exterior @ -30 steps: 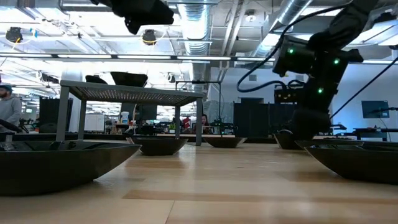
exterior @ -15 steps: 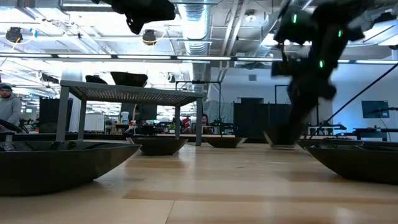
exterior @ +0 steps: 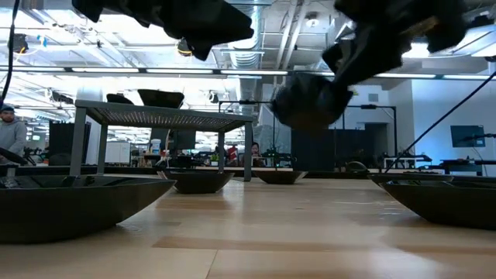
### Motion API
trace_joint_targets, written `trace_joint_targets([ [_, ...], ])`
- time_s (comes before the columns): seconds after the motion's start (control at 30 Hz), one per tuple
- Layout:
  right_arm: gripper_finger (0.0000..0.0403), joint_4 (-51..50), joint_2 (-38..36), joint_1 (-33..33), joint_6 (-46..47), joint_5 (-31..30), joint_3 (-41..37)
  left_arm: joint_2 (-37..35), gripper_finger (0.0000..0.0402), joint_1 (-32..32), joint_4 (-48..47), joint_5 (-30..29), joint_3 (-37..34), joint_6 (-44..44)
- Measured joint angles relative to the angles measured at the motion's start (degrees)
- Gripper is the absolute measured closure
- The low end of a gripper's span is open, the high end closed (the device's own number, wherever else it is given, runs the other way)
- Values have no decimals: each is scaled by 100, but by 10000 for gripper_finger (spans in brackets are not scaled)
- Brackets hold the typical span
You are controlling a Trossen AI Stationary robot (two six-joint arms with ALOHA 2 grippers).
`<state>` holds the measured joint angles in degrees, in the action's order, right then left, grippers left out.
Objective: Pick & Place Mini shaped plates
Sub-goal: Stack the black distorted square plate on top of the black distorted square plate on the shelf
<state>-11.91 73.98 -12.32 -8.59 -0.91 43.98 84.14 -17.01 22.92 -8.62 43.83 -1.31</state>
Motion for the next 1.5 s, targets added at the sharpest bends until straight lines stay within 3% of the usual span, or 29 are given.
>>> trace_joint_targets([
  [0.1, 402, 251, 102, -67, -479, 873, -6, 0, 307, 43, 70, 33, 1, -76],
  [0.2, 402, 618, 217, -122, -746, 1195, 8, 40, 307, 37, 76, 246, 0, -103],
  [0.5, 402, 1037, 276, 15, -787, 1186, 1, 764, 307, 16, 453, 393, 4, -189],
  [0.83, 402, 1155, 301, 4, -760, 1185, -2, 879, 309, 80, 605, 402, 2, -283],
  [1.2, 396, 1476, 298, 9, -713, 1151, -2, 876, 392, 73, 581, 771, 2, -554],
  [1.5, 349, 1897, 298, 57, -51, 1133, -2, 876, 394, 82, 624, 710, 2, -556],
])
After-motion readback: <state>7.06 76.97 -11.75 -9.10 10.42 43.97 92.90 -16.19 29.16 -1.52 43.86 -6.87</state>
